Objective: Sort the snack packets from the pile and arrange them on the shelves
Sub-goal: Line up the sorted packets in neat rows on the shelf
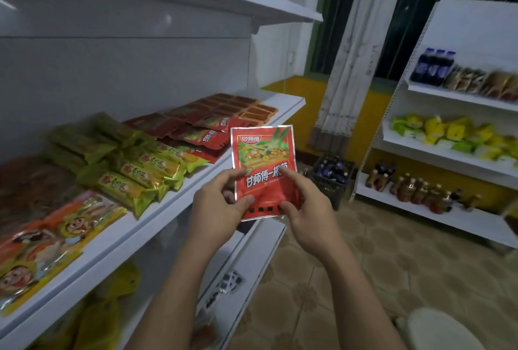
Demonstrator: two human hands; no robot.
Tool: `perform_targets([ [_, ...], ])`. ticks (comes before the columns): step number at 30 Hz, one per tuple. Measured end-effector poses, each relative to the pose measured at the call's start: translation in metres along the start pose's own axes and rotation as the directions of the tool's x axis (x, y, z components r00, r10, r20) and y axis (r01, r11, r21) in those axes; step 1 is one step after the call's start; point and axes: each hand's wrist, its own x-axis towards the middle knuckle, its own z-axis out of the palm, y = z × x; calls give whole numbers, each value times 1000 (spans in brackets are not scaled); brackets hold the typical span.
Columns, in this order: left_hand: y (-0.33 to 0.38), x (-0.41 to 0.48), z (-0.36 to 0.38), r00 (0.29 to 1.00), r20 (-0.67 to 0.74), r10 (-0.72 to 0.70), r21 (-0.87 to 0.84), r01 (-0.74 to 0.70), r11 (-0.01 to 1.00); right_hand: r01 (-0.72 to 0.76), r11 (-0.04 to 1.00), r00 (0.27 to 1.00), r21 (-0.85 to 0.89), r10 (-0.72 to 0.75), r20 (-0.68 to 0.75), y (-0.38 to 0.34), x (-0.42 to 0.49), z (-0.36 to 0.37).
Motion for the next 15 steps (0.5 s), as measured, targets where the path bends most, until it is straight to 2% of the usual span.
perform_targets([
  [8,2,60,-9,997,-69,22,190,-9,982,71,997,997,4,-71,36,1,83,12],
  [15,0,121,-14,982,-188,27,447,61,893,166,985,975,48,-171,145,13,177,39],
])
